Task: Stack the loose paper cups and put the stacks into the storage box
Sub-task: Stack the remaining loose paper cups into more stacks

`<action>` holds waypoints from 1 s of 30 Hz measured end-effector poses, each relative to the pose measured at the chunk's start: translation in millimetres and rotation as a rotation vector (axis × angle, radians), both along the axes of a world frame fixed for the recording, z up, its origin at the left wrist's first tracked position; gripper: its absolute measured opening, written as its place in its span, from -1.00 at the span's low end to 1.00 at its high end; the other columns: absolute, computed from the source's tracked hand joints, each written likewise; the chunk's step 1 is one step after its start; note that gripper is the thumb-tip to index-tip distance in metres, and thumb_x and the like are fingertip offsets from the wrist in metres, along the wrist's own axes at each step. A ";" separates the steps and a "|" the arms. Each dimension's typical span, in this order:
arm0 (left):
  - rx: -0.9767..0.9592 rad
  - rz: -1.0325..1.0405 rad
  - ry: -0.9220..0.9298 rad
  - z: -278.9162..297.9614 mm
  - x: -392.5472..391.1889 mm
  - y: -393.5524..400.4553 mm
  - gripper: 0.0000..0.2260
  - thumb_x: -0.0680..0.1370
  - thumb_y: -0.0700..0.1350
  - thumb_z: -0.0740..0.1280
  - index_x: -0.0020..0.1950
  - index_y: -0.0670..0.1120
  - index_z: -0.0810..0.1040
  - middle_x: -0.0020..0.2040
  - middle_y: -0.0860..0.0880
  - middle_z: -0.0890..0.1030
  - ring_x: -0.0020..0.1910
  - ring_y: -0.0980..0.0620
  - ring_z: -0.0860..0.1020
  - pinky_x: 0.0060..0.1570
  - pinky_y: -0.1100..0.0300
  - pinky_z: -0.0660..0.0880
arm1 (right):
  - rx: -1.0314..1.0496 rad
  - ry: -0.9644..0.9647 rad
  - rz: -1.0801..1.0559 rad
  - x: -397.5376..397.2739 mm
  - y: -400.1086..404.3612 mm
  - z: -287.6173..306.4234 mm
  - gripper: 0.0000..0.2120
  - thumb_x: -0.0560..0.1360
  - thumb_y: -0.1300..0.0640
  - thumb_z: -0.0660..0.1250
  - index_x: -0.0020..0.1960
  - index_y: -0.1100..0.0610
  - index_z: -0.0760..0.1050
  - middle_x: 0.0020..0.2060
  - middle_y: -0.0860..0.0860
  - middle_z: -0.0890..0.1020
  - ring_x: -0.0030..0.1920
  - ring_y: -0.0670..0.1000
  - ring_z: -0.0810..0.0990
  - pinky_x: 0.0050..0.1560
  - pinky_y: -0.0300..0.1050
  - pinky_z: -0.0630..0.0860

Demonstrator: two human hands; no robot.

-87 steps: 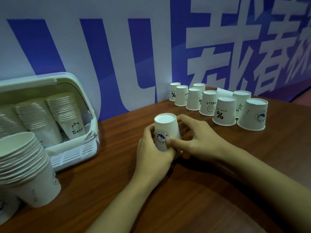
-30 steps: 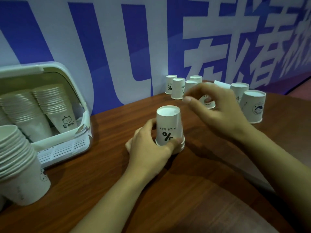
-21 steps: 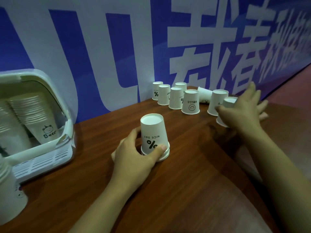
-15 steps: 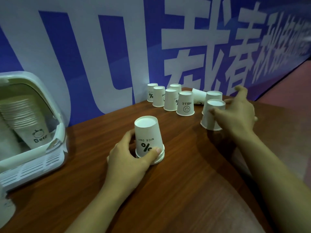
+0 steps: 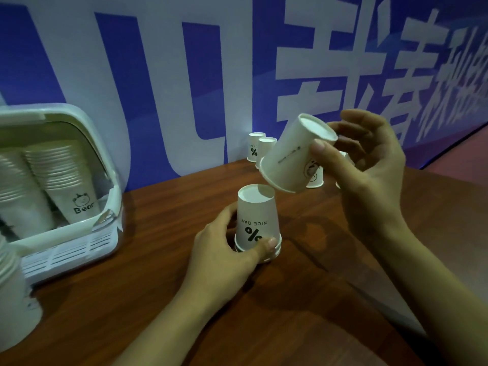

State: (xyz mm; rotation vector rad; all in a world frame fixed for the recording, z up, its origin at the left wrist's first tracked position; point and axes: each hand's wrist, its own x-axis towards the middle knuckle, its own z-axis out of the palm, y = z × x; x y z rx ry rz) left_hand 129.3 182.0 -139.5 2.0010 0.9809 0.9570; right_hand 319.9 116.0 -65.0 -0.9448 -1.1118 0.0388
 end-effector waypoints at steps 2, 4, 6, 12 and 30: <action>0.006 -0.006 0.001 -1.3 1.1 0.9 -0.28 0.38 0.22 0.58 0.51 0.24 0.43 0.36 0.20 0.59 0.33 0.14 0.54 0.17 0.22 0.53 | -0.011 -0.017 0.053 1.1 -0.6 1.3 -0.41 0.41 0.03 0.51 0.34 0.14 0.39 0.14 0.00 0.60 0.17 0.00 0.64 0.03 -0.11 0.63; 0.011 -0.014 0.012 -2.2 2.5 1.3 -0.30 0.39 0.19 0.59 0.49 0.23 0.45 0.30 0.20 0.62 0.25 0.17 0.59 0.14 0.21 0.59 | -0.095 -0.100 0.089 -3.3 1.0 -1.0 -0.39 0.42 0.09 0.53 0.38 0.16 0.36 0.15 0.01 0.60 0.17 0.00 0.64 0.07 -0.07 0.65; 0.023 -0.024 0.006 -3.9 2.8 1.3 -0.30 0.38 0.22 0.59 0.48 0.23 0.46 0.27 0.20 0.63 0.21 0.19 0.61 0.08 0.27 0.61 | -0.207 -0.196 0.080 -9.0 4.3 -6.8 -0.37 0.41 0.06 0.55 0.39 0.09 0.36 0.14 -0.03 0.60 0.15 -0.04 0.64 0.08 -0.07 0.65; 0.039 0.065 -0.105 -3.8 -2.0 0.2 0.04 0.21 0.49 0.42 0.64 0.23 0.18 0.54 0.21 0.39 0.54 0.10 0.36 0.48 -0.10 0.41 | -0.370 -0.340 0.051 -13.9 11.7 -16.2 -0.57 0.41 -0.03 0.53 0.22 0.00 0.50 0.06 -0.16 0.61 0.00 -0.06 0.62 0.03 -0.02 0.64; 0.074 0.113 0.013 -5.1 -1.1 10.2 -0.27 0.23 0.53 0.37 0.30 0.20 0.58 0.25 0.19 0.64 0.20 0.19 0.60 0.17 0.09 0.62 | -0.620 -0.514 -0.512 52.8 96.1 -28.2 -0.43 0.56 -0.05 0.37 0.49 0.11 0.33 0.41 0.07 0.47 0.44 0.14 0.35 0.39 0.15 0.34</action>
